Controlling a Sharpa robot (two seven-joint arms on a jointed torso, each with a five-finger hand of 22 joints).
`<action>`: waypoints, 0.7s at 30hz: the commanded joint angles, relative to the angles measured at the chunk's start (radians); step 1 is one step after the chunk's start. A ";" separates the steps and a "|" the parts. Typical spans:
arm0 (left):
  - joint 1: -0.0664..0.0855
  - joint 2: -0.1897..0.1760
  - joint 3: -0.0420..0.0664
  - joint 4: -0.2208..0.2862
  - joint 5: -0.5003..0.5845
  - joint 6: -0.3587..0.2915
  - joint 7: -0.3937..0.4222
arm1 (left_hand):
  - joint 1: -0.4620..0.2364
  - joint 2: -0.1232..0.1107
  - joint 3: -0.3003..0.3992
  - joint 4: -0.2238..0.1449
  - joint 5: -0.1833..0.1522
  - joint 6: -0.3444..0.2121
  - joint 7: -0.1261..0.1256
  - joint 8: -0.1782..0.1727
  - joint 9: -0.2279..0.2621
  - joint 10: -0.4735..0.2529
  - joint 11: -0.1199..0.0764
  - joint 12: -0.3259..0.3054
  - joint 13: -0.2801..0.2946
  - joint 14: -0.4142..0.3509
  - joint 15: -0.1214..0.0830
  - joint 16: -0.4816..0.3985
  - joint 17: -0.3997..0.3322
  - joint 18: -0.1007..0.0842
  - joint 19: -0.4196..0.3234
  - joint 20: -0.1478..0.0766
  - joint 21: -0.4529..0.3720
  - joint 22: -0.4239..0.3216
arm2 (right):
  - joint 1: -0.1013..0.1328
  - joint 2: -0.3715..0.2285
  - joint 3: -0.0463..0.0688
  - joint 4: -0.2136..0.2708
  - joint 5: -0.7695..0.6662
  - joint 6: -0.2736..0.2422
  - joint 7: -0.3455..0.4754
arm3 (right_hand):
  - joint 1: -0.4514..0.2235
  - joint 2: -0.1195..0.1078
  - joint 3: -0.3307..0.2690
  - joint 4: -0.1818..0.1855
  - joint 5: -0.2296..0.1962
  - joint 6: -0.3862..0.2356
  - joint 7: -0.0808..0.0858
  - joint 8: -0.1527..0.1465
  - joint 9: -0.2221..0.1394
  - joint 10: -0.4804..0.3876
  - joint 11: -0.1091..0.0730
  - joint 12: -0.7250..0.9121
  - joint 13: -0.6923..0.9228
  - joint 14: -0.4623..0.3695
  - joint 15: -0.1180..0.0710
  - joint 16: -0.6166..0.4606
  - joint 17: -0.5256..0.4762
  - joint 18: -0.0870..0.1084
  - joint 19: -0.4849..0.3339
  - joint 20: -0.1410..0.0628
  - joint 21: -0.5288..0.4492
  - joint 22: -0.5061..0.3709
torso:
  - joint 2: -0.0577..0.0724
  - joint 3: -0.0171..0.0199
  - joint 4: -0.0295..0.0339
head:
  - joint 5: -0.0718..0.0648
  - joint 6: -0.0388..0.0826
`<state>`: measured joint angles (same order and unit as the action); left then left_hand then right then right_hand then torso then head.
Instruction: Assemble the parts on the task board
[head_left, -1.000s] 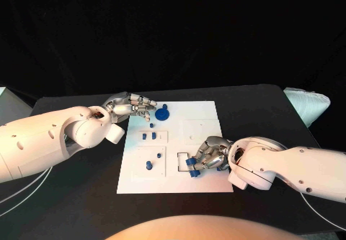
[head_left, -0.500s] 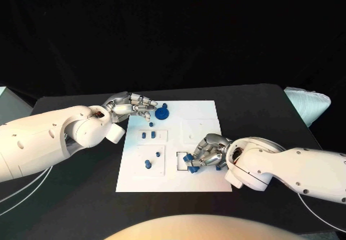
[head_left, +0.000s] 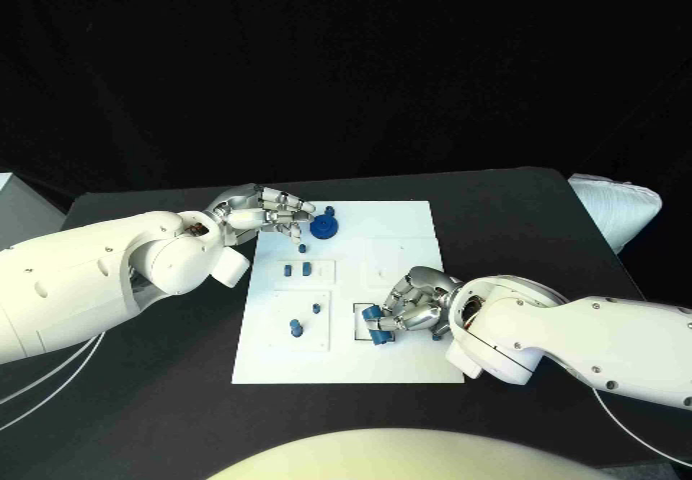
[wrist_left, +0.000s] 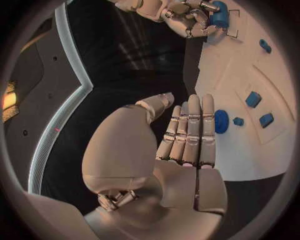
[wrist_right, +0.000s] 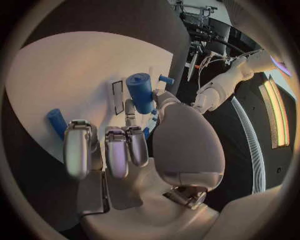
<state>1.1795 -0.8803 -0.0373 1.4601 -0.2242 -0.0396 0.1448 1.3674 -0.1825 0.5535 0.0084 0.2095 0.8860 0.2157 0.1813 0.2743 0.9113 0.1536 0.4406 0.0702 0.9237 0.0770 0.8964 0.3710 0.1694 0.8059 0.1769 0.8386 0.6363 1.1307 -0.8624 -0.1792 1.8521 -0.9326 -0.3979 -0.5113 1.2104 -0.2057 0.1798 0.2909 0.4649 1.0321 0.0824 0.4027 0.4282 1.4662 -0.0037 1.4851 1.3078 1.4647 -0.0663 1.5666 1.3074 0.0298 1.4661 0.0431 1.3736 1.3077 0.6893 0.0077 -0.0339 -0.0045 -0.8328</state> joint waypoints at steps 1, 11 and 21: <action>0.000 0.001 0.000 0.003 -0.003 0.020 0.000 | 0.003 0.008 0.001 0.002 0.005 -0.004 -0.001 -0.003 -0.001 -0.004 -0.001 -0.005 -0.001 -0.003 0.007 -0.004 -0.001 0.013 0.004 0.000 -0.004 -0.001 | -0.001 0.001 0.000 0.004 0.004 -0.015 0.013 | -0.017 0.000 0.006 0.002 -0.001 0.020 -0.017 0.004 0.002 0.060 -0.004 0.008 0.212 0.106 -0.004 0.004 0.263 0.003 0.067 -0.007 0.009 0.219 | 0.000 -0.0002 0.0006 | 0.000 0.000; 0.000 0.000 0.000 0.002 -0.003 0.020 -0.001 | 0.003 0.008 0.001 0.002 0.005 -0.004 -0.001 -0.003 -0.001 -0.004 -0.001 -0.005 -0.001 -0.003 0.007 -0.004 -0.001 0.013 0.004 0.000 -0.004 -0.001 | -0.001 0.011 0.000 -0.021 -0.022 0.003 0.000 | -0.055 0.002 -0.002 0.001 -0.021 0.024 -0.018 0.007 0.006 0.065 -0.005 0.015 0.216 0.106 -0.005 0.004 0.263 0.002 0.069 -0.009 0.017 0.221 | 0.000 -0.0008 0.0003 | 0.000 0.001; 0.001 0.002 0.000 0.001 -0.003 0.021 -0.001 | 0.003 0.008 0.001 0.002 0.005 -0.004 -0.001 -0.003 -0.001 -0.004 -0.001 -0.005 -0.001 -0.003 0.007 -0.004 -0.001 0.013 0.004 0.000 -0.004 -0.001 | -0.001 0.023 0.000 -0.037 -0.046 0.034 -0.009 | -0.065 -0.002 -0.012 0.000 -0.011 0.025 -0.018 0.009 0.008 0.066 -0.005 0.016 0.217 0.106 -0.005 0.004 0.263 0.002 0.069 -0.009 0.016 0.221 | 0.000 -0.0003 -0.0001 | -0.002 0.000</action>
<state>1.1795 -0.8806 -0.0375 1.4594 -0.2258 -0.0367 0.1405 1.3674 -0.1825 0.5535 0.0084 0.2095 0.8861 0.2156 0.1813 0.2744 0.9114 0.1535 0.4406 0.0702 0.9237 0.0770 0.8964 0.3710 0.1695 0.8059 0.1769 0.8386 0.6363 1.1311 -0.8407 -0.1789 1.8159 -0.9528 -0.3952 -0.5173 1.1538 -0.2093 0.1738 0.2911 0.4532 1.0517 0.0630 0.4081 0.4363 1.4664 -0.0038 1.4977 1.3075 1.4647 -0.0663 1.5666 1.3074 0.0298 1.4661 0.0431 1.3850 1.3075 0.6890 0.0071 -0.0341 -0.0056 -0.8323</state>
